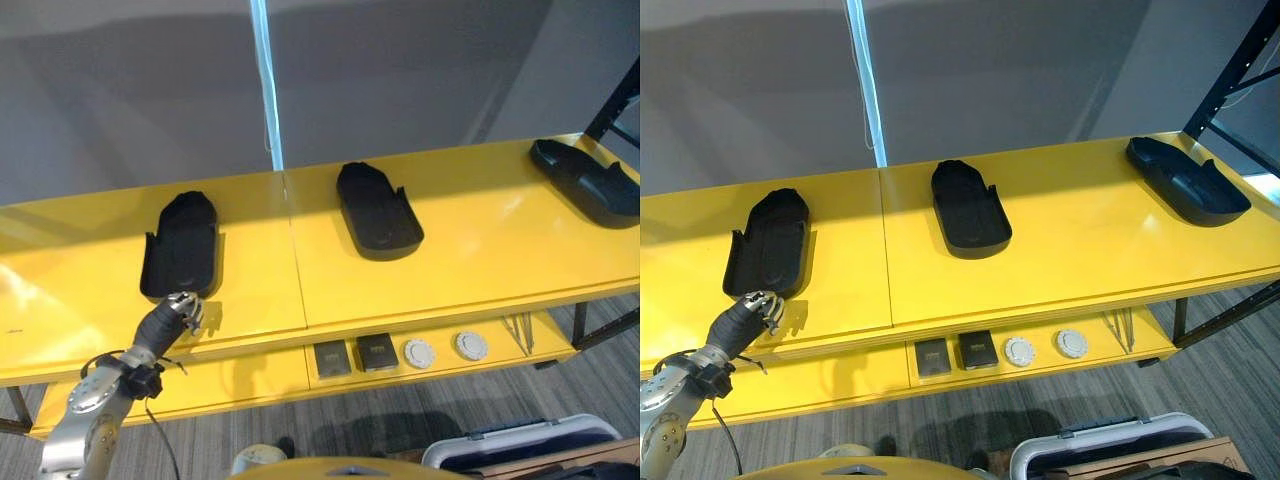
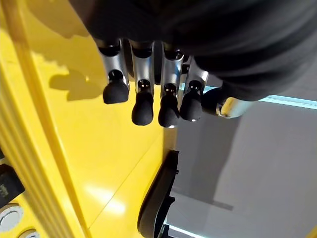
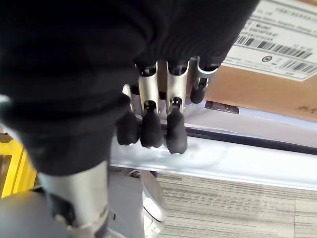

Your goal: Move parts from the plastic box to the shelf.

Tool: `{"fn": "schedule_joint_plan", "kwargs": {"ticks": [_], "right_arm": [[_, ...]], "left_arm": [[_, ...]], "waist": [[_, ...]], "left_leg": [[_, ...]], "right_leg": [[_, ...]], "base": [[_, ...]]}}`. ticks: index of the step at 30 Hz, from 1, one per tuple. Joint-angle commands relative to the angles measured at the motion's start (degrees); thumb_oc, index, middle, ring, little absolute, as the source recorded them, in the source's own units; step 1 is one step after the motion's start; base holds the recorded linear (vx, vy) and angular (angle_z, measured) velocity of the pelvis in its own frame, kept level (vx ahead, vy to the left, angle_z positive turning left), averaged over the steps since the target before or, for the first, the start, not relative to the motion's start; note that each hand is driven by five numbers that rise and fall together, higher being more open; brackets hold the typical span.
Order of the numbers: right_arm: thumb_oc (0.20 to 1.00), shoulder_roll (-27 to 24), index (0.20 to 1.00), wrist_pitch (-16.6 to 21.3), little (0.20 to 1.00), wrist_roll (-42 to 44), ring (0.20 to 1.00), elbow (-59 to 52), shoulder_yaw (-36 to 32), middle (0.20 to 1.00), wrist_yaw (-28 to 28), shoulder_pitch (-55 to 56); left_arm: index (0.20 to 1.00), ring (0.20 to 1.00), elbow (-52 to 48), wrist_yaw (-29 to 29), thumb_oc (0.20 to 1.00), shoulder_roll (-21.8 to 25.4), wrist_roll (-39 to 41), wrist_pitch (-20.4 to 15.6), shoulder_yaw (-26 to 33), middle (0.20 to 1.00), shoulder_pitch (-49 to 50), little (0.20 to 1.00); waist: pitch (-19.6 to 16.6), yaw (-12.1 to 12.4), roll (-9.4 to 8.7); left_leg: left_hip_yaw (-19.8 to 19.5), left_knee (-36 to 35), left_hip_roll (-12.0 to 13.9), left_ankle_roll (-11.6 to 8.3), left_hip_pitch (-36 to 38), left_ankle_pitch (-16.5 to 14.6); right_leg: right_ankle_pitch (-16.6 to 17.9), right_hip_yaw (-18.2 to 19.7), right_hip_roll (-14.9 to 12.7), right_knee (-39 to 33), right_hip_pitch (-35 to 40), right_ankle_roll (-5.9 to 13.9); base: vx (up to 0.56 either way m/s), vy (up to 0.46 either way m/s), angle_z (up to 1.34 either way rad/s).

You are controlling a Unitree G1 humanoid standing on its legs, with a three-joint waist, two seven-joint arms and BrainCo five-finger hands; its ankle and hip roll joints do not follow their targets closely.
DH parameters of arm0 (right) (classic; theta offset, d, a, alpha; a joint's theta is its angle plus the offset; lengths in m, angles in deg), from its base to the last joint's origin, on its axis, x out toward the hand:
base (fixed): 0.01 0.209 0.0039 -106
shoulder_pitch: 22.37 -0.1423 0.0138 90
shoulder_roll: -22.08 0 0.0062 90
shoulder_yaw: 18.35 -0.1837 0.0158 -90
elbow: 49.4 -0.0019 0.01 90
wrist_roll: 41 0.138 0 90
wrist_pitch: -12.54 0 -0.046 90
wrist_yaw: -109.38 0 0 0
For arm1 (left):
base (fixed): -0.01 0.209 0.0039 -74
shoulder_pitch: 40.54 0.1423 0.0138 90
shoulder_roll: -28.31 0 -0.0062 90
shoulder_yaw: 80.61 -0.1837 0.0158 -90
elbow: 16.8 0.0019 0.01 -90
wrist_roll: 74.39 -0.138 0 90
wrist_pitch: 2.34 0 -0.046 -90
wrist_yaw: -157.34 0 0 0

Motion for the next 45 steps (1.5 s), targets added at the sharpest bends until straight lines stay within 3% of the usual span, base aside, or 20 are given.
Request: {"fn": "schedule_joint_plan", "kwargs": {"ticks": [1,21,45], "right_arm": [[1.000,-3.0,1.000,0.9,1.000,-1.5,1.000,-1.4,2.4,1.000,-1.3,-4.2],[1.000,-3.2,1.000,1.5,1.000,-2.3,1.000,-1.1,2.6,1.000,-1.0,-3.2],[1.000,-3.9,1.000,1.0,1.000,-5.5,1.000,-3.5,4.1,1.000,0.6,-3.1]], "left_arm": [[0.200,0.200,-0.9,1.6,0.200,3.8,-1.3,-3.0,-0.4,0.200,-0.7,0.200],[0.200,0.200,6.9,11.5,0.200,3.1,-4.4,-10.7,-1.5,0.200,-2.6,0.200],[0.200,0.200,15.5,17.3,0.200,1.6,-7.7,-14.0,-3.7,0.200,-9.4,0.200]], "waist": [[0.5,0.9,-1.91],[0.5,-0.7,-2.41],[-0.1,-3.7,-2.82]], "left_leg": [[3.9,1.0,1.5,-2.11,-3.0,3.3],[5.3,0.8,1.9,-2.14,-2.4,3.1],[7.5,0.6,2.8,-2.31,-1.6,2.8]], "right_leg": [[-2.5,1.2,-3.9,4.0,2.0,4.61],[-2.5,2.2,-3.6,3.8,2.1,4.50],[-2.9,4.0,-3.4,4.1,1.8,4.32]], "base": [[0.00,0.000,0.00],[0.00,0.000,0.00],[0.01,0.002,-0.03]]}}
